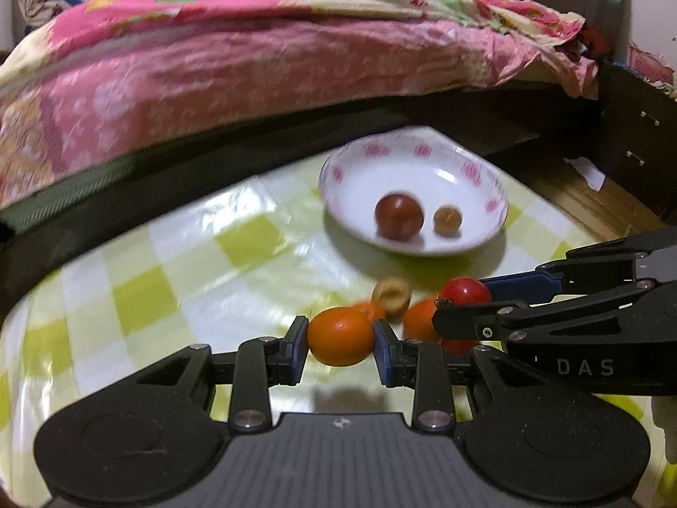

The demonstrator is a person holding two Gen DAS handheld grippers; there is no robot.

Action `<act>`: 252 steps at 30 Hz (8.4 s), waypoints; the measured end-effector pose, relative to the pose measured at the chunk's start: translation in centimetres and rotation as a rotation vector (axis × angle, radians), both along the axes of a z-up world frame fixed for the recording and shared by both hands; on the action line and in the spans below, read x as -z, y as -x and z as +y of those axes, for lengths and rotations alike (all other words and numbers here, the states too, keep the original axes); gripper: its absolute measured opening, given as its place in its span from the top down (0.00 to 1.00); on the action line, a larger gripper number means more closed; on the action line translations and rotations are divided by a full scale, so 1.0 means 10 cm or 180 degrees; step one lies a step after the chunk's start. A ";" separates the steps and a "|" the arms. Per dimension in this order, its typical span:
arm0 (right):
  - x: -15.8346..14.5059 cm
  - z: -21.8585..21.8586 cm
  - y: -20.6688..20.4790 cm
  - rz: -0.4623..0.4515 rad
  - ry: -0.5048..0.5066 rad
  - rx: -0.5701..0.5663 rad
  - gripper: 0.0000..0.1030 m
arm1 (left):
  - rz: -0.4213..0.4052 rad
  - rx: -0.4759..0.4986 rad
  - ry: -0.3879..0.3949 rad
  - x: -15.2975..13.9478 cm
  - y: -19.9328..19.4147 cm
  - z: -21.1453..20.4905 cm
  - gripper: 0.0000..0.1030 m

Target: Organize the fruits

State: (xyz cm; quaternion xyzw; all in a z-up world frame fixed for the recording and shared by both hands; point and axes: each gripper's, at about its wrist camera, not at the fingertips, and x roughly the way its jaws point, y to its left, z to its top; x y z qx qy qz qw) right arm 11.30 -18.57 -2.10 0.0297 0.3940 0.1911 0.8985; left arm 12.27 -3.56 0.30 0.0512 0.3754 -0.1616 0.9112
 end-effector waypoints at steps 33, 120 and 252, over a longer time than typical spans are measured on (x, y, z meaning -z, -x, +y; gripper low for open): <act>0.06 -0.56 -1.12 -0.0183 -0.0011 0.0612 0.67 | -0.0189 0.0063 -0.0078 0.15 -1.30 -0.59 0.62; 0.20 -0.12 -0.07 0.0516 0.0195 0.0182 0.74 | 0.0172 0.0436 -0.0149 0.42 -0.33 -0.15 0.59; 0.05 -0.52 -1.12 -0.0216 0.0387 0.0588 0.71 | -0.0133 0.0355 -0.0105 0.04 -1.23 -0.66 0.65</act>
